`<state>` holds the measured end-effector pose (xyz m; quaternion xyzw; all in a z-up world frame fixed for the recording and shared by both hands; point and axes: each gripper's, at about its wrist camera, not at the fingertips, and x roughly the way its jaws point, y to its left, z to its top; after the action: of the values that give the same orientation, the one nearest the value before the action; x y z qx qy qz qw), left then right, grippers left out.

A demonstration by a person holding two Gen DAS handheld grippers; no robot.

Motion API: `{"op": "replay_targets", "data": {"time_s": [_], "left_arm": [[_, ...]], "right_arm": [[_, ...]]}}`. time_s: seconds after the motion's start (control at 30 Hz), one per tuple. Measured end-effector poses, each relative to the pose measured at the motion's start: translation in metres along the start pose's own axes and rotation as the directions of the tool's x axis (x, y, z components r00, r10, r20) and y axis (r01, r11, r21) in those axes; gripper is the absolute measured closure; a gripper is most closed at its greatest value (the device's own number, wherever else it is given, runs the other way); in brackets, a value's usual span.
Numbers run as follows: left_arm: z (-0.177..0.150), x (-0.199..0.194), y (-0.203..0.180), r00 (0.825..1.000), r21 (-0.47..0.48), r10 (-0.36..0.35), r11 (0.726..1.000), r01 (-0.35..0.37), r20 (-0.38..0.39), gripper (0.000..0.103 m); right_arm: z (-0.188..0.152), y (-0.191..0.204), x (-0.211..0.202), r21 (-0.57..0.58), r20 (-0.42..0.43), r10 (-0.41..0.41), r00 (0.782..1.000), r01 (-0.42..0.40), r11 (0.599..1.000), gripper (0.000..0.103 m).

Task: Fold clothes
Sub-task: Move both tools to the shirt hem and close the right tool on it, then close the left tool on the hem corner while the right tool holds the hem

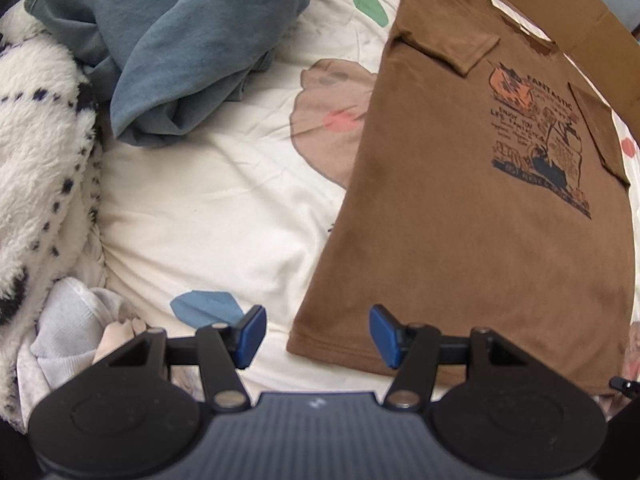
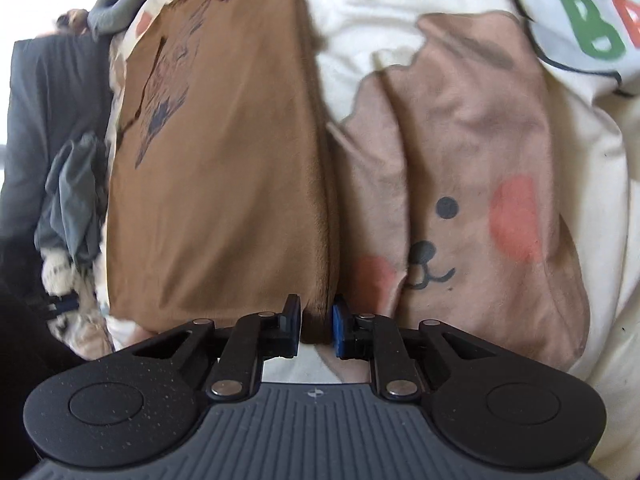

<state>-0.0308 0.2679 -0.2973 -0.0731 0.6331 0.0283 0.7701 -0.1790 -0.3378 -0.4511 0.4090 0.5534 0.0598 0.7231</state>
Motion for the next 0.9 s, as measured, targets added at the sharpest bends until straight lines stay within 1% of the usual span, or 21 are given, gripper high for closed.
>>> {"op": "replay_targets", "data": {"time_s": [0.1,0.2,0.3,0.37,0.47,0.6,0.77,0.9], "left_arm": [[0.002,-0.002,0.000,1.000,0.001,-0.001,1.000,0.001,0.007,0.043],[0.004,-0.001,0.002,1.000,-0.010,-0.009,1.000,0.009,0.012,0.043],[0.004,0.002,0.004,1.000,-0.022,-0.016,1.000,0.016,0.012,0.043],[0.004,0.006,0.005,1.000,-0.025,-0.017,1.000,0.017,0.008,0.043],[0.003,0.010,0.005,1.000,-0.025,-0.024,0.999,0.024,0.003,0.043],[-0.001,0.015,0.005,1.000,-0.016,-0.031,0.999,0.031,-0.005,0.043],[-0.007,0.020,0.011,0.999,-0.027,-0.035,0.999,0.034,-0.017,0.043],[-0.007,0.020,0.017,0.999,-0.039,-0.039,0.999,0.038,-0.018,0.043]], "right_arm": [[0.005,-0.009,0.004,0.060,0.011,0.029,1.000,-0.030,0.998,0.086],[0.007,-0.013,0.008,0.093,0.002,0.052,0.999,-0.052,0.994,0.086],[0.007,-0.018,0.013,0.131,-0.018,0.069,0.997,-0.066,0.989,0.084],[0.006,-0.024,0.014,0.158,-0.032,0.080,0.996,-0.074,0.985,0.086],[0.007,-0.028,0.012,0.191,-0.020,0.082,0.996,-0.076,0.979,0.086],[0.011,-0.026,0.005,0.182,-0.021,0.094,0.995,-0.089,0.979,0.087],[0.015,-0.021,0.001,0.176,-0.049,0.158,0.986,-0.147,0.973,0.087],[0.016,-0.017,0.007,0.169,-0.059,0.130,0.990,-0.118,0.978,0.087]]}}
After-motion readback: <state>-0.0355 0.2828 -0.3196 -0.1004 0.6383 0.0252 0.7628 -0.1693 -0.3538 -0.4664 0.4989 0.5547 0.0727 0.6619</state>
